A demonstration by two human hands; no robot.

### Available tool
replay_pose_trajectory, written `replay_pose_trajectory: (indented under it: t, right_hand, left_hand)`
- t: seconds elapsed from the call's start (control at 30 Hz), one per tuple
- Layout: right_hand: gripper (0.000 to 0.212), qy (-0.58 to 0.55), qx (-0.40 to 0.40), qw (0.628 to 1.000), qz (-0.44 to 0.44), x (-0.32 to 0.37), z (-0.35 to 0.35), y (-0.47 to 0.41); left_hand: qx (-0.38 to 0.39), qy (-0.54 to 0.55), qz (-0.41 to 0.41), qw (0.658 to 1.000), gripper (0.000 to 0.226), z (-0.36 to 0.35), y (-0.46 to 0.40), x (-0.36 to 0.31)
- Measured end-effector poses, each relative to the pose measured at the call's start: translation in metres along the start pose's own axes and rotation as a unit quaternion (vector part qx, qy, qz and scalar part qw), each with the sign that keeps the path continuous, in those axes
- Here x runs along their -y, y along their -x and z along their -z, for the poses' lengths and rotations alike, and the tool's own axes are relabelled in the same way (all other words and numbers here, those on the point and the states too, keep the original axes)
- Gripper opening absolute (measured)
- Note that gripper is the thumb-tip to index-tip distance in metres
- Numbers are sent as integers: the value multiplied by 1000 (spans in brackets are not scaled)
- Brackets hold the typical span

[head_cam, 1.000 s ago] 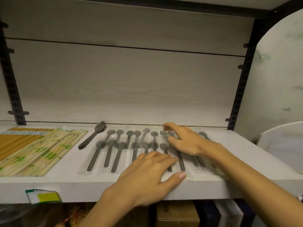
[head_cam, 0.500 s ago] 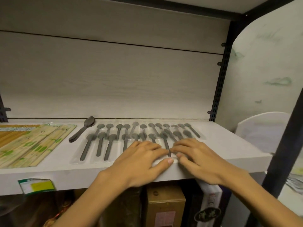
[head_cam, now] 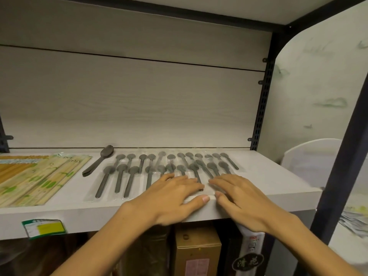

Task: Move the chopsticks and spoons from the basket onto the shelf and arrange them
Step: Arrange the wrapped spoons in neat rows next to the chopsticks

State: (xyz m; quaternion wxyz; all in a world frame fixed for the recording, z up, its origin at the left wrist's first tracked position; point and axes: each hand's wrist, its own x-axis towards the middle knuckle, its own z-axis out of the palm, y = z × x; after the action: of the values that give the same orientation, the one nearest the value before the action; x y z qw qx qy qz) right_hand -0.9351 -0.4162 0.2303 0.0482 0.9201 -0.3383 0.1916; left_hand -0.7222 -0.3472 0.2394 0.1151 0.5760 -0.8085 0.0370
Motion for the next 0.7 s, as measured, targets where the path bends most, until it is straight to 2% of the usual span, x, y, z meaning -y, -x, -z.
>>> replay_pose_trajectory:
  t: [0.2,0.37,0.53,0.7]
  right_hand:
    - [53,-27,-20,999,25,1,3,9]
    - [49,-27,-21,999,19,-3,5,6]
    - [46,-55,-18,998,36,-7,2,10]
    - [45,-45,-32,998,12,-32,10,15]
  left_hand:
    - [-14,-15,5,1000,64,-2,1,0]
    - [-30,-4,29,999,65,0,-3,-6]
    - [-44,-12,19,999,74,-4,-13,-18]
    - [-48,-22,16,998,69,-9,-27,-30]
